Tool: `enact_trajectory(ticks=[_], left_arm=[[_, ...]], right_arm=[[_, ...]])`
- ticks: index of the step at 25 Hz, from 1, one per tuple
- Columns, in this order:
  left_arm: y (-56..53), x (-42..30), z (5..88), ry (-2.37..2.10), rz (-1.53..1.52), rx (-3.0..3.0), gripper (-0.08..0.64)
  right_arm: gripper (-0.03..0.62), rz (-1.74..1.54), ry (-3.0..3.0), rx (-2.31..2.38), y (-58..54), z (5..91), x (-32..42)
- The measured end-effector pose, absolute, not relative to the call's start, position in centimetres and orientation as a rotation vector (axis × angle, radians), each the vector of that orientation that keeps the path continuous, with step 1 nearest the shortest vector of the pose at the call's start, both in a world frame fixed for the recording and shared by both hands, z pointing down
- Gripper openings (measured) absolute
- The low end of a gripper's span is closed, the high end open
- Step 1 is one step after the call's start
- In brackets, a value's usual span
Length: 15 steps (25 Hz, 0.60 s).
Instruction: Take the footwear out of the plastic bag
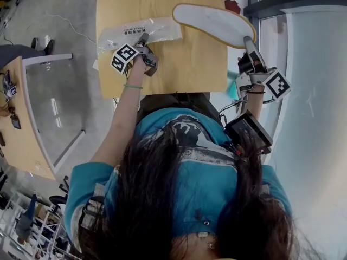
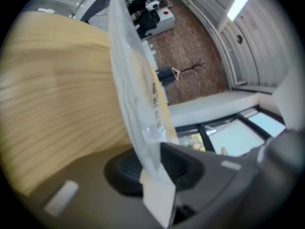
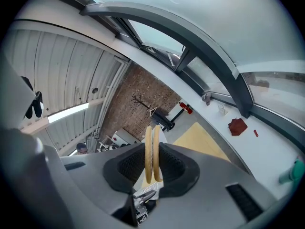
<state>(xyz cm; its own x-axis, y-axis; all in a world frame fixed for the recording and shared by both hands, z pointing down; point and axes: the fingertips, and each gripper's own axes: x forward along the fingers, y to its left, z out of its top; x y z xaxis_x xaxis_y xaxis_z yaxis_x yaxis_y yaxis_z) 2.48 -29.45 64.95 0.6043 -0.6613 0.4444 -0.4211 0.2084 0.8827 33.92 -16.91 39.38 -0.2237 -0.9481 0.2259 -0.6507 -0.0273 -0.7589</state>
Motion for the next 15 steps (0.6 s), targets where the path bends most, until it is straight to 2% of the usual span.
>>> enact_trajectory(ticks=[2,5,9,15], left_arm=[[-29.5,3.5,64.7,-0.92,-0.231,1.39,0.209],[-29.4,4.7,63.8,-0.826,-0.273,1.349,0.31],[-28.1,5.7,63.4,-0.762,-0.222,1.269,0.355],[-26.1,6.7,63.6,-0.701,-0.188,1.153,0.357]], right_arm=[[0.077,-1.129,1.892,-1.672,-16.9,39.5,34.0],[0.077,-1.131,1.893,-1.668,-16.9,39.5,34.0],[0.077,-1.138,1.896,-1.647,-17.2,39.5,33.8],[0.077,-1.178,1.915,-1.536,-18.8,40.2,31.9]])
